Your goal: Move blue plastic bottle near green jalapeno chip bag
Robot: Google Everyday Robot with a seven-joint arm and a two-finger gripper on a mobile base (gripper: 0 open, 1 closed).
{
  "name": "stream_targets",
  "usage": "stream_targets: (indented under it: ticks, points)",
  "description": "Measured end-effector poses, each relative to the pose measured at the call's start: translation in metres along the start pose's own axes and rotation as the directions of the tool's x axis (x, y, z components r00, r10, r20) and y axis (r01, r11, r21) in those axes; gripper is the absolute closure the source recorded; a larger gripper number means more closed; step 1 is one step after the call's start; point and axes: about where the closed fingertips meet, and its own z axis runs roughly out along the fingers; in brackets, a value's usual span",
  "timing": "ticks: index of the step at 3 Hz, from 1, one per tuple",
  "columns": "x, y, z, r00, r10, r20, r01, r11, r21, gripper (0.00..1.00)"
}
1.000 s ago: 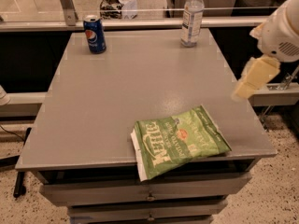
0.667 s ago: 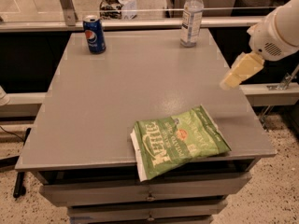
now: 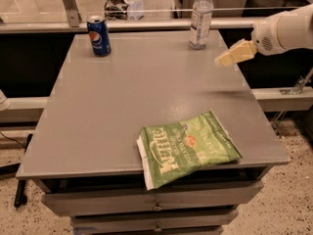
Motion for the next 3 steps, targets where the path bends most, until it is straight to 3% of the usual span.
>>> stream_targets:
  ticks: [1,2,3]
  points:
    - [-0.029,-0.021,0.038,0.980,0.112,0.167,-0.106,0.9932,-0.048,0.00]
    - [-0.029,-0.021,0.039,0.979,0.113,0.167,-0.106,0.9932,-0.048,0.00]
    - [-0.032,-0.018,0.056,0.963,0.163,0.216,-0.152,0.9859,-0.070,0.00]
